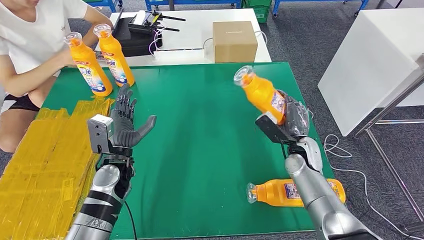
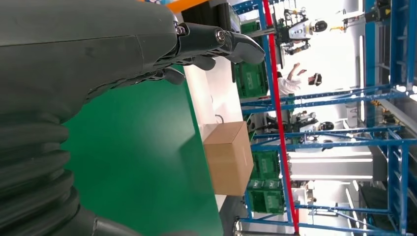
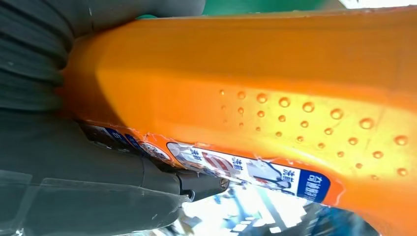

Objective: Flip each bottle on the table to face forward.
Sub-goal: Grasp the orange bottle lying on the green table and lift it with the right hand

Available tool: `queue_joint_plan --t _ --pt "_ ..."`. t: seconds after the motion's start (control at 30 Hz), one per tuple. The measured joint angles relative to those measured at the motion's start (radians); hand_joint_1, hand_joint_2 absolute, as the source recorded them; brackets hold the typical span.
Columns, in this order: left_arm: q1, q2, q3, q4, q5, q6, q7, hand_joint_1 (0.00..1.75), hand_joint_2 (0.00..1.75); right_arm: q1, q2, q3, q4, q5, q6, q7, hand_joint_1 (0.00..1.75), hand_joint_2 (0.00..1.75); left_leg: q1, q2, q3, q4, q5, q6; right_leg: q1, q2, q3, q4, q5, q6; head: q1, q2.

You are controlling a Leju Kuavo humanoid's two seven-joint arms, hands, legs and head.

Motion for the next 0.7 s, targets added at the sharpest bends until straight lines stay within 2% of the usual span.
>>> queue_joint_plan --t 0.13,0.33,0.5,0.7 --pt "-0.004 0.0 -0.013 -0.001 -0.004 -0.007 0.013 0.0 1.75 0.039 0.051 -0.111 -0.069 -0.105 0.036 -0.061 1.75 1.75 0.0 0.0 0.0 0.0 0.0 0.0 0.0 0.0 0.0 0.0 0.0 0.0 0.0 0.0" --pt "-0.035 0.0 -0.057 0.012 -0.004 -0.028 0.031 0.0 1.75 0.072 0.132 -0.209 -0.109 -0.351 0.197 -0.147 1.75 1.75 -0.001 0.001 0.001 0.0 0.0 0.0 0.0 0.0 0.0 0.0 0.0 0.0 0.0 0.0" --pt "-0.062 -0.001 -0.091 0.036 0.005 -0.035 0.04 0.0 1.75 0.082 0.189 -0.219 -0.11 -0.46 0.335 -0.181 1.75 1.75 0.0 0.002 0.0 0.0 0.0 0.0 0.0 0.001 -0.001 0.0 0.0 0.0 0.0 0.0" --pt "-0.09 -0.012 -0.124 0.076 0.025 -0.036 0.042 0.0 1.75 0.082 0.255 -0.163 -0.102 -0.514 0.415 -0.201 1.75 1.75 0.0 0.003 0.0 0.0 0.0 0.0 0.0 0.001 -0.001 0.0 0.0 0.0 0.0 0.0"
